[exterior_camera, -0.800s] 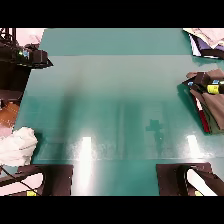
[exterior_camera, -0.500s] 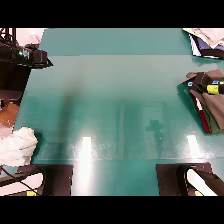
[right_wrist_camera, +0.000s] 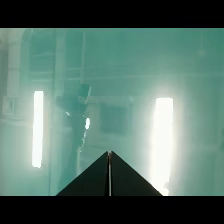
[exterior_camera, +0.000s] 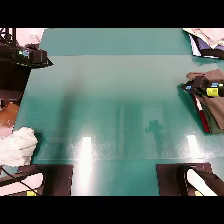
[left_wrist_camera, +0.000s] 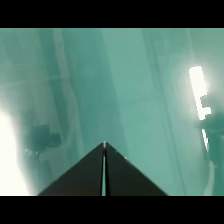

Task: Fold the shirts.

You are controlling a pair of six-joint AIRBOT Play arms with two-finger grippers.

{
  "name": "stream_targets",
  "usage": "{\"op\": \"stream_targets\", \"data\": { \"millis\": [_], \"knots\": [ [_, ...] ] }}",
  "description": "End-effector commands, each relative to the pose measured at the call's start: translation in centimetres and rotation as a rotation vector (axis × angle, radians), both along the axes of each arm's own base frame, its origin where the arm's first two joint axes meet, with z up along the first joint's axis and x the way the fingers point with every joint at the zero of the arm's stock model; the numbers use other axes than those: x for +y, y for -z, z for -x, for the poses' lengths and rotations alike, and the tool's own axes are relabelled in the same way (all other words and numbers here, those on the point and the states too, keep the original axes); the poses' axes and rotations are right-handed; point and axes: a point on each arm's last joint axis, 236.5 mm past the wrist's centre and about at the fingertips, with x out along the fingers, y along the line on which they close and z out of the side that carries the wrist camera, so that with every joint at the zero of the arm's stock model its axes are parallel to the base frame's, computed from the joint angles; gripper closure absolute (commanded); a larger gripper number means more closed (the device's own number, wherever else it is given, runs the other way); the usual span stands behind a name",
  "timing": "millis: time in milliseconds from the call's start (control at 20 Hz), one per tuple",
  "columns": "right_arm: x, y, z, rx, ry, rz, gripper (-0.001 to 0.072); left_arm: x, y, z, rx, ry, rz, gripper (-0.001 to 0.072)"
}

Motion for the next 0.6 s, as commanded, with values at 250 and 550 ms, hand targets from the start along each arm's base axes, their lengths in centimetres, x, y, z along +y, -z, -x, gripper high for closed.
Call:
{"op": "stream_targets", "data": {
  "millis": [250, 550],
  "knots": [
    [0.5, 0.4, 1.0, 0.038, -0.033, -0.007, 0.0694, 5.5, -4.6, 6.7, -0.006, -0.11, -0.239, 0.068],
    [0.5, 0.4, 1.0, 0.029, -0.043, 0.001, 0.0694, 10.6, 3.7, 18.9, 0.366, -0.215, -0.431, 0.011]
  ]
}}
